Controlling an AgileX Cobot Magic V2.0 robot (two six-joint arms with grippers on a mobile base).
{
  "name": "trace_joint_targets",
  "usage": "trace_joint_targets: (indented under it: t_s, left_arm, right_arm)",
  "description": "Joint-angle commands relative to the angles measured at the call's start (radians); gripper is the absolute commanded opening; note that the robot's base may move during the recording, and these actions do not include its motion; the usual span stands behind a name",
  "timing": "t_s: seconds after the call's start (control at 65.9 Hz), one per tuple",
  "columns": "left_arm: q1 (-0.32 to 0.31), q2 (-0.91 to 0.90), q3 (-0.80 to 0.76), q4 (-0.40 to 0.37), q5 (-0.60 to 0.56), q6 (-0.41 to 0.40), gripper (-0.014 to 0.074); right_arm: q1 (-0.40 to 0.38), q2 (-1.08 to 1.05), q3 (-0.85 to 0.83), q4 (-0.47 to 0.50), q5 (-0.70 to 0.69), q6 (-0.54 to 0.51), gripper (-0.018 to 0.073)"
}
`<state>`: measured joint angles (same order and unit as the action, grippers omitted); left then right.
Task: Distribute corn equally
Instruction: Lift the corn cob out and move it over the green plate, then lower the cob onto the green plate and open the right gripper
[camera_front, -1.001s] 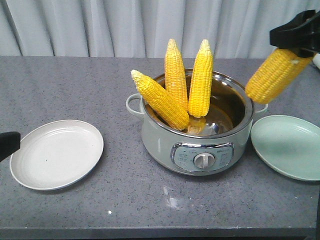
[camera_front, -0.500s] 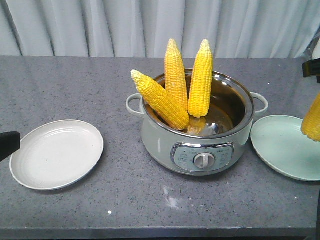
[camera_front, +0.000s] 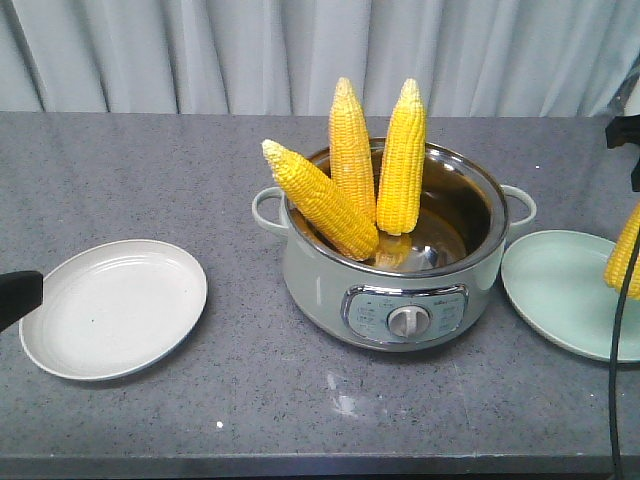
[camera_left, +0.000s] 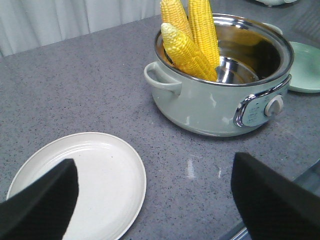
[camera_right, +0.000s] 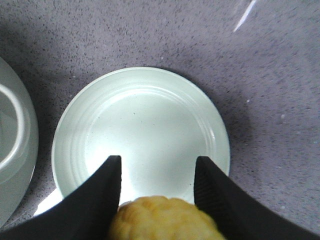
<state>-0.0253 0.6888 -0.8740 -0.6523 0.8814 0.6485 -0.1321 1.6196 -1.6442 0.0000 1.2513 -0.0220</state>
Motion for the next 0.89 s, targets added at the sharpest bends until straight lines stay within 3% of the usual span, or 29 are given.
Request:
trace_joint_targets:
  t_s: [0.0, 0.561, 0.88]
  left_arm:
    - [-0.005, 0.004, -0.035, -0.036, -0.048, 0.001, 0.0585]
    - [-0.005, 0.004, -0.032, -0.035, -0.049, 0.001, 0.0585]
    - [-0.005, 0.004, -0.032, -0.036, -0.049, 0.001, 0.0585]
  right_arm:
    - [-0.015, 0.004, -0.034, 0.039, 0.036, -0.024, 0.0194]
    - [-0.014, 0.195, -0.033, 0.094, 0.036, -0.054, 0.0212]
    - [-0.014, 0.25, -0.033, 0.092, 0.0, -0.068, 0.0424]
